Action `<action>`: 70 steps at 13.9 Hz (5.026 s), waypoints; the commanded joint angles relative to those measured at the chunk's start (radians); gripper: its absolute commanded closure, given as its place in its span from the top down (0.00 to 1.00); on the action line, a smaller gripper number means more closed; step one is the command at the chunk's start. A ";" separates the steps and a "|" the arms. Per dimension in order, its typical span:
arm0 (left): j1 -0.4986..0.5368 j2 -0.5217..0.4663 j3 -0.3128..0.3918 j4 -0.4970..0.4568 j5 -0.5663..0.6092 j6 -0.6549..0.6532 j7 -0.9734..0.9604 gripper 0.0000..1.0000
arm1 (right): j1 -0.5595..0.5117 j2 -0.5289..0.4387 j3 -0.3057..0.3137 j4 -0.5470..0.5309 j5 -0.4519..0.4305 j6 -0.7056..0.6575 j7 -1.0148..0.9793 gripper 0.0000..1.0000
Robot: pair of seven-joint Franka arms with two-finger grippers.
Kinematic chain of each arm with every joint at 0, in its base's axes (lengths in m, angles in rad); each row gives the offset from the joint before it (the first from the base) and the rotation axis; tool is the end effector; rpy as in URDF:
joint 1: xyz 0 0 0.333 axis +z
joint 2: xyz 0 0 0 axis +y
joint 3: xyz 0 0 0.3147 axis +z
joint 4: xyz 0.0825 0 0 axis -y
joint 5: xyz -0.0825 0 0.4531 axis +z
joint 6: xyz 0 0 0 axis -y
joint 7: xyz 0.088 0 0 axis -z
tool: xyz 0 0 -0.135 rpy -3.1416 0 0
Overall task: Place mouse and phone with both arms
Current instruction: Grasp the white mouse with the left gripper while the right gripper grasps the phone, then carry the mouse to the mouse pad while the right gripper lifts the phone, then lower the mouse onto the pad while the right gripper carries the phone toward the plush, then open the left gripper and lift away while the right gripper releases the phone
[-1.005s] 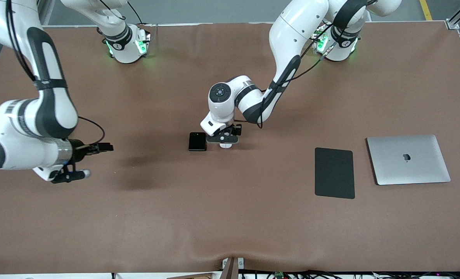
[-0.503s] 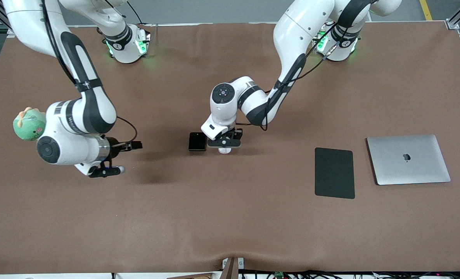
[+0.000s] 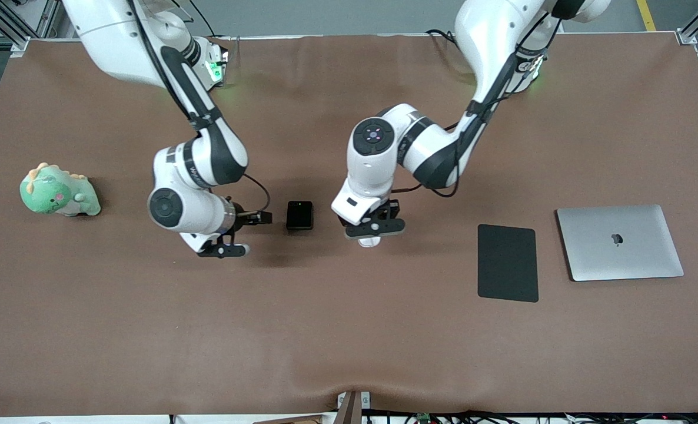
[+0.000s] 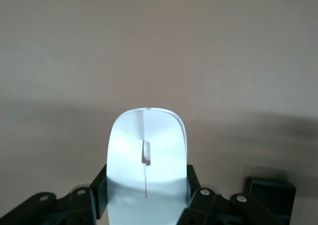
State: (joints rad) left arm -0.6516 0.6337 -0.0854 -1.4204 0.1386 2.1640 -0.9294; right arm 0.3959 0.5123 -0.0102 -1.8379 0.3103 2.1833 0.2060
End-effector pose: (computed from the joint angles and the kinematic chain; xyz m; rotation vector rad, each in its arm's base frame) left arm 0.6013 -0.5201 0.2773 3.0911 0.2178 0.1974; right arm 0.6165 0.2701 0.1613 -2.9481 0.0294 0.3349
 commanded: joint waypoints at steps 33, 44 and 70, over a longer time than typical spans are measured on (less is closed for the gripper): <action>0.583 -0.043 -0.007 -0.428 -0.057 0.296 0.820 0.18 | -0.152 0.077 -0.069 0.072 -0.117 -0.085 -0.060 0.00; 0.584 -0.043 -0.007 -0.425 -0.057 0.300 0.831 1.00 | -0.479 0.003 -0.076 -0.124 -0.280 -0.005 -0.453 0.00; 0.615 -0.621 -0.033 -0.200 -0.142 -0.615 0.905 1.00 | -0.476 0.039 -0.074 0.639 -0.270 -0.514 -0.459 1.00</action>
State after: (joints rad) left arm -0.0488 0.0290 -0.1132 -1.6049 0.0195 1.5572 -0.0548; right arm -0.0689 0.5343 -0.0908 -1.3095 0.0516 1.7177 -0.2514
